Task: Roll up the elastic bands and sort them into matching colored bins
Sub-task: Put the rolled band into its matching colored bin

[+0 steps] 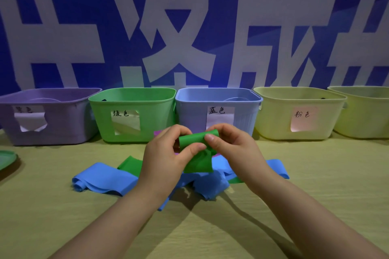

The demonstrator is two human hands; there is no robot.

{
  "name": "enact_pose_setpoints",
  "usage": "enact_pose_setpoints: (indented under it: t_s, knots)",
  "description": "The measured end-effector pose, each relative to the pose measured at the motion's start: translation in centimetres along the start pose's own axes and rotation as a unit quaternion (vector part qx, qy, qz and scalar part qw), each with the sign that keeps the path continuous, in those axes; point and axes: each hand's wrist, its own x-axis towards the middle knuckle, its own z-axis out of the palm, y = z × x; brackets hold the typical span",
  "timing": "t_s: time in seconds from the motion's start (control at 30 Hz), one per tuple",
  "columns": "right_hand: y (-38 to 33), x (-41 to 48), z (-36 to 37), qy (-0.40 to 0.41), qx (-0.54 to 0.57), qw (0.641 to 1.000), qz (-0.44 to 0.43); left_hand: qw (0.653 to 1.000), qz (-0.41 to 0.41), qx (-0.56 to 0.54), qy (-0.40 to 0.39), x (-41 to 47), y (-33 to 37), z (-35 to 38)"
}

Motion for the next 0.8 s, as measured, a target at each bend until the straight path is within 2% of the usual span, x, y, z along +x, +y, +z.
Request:
enact_pose_setpoints:
  t_s: [0.1,0.27,0.37,0.53,0.8]
  knots:
    - [-0.10,0.01,0.00,0.003,-0.024,1.000,0.002,1.000,0.002,-0.005,-0.013,-0.20,0.21,0.01]
    - [0.06,-0.05,-0.04,0.013,-0.090,0.996,0.021,0.998,0.056,0.028,-0.019,-0.18,0.32,0.03]
    - [-0.02,-0.06,0.00,0.013,-0.087,0.996,0.028,0.996,0.073,0.042,-0.018,-0.13,0.03,0.02]
    - [0.30,-0.11,0.15,-0.016,-0.024,0.999,0.017,0.997,0.052,0.056,-0.007,0.01,-0.25,-0.13]
    - [0.09,0.04,0.04,0.014,-0.087,0.996,0.004,0.996,0.047,0.063,-0.042,-0.11,-0.13,0.07]
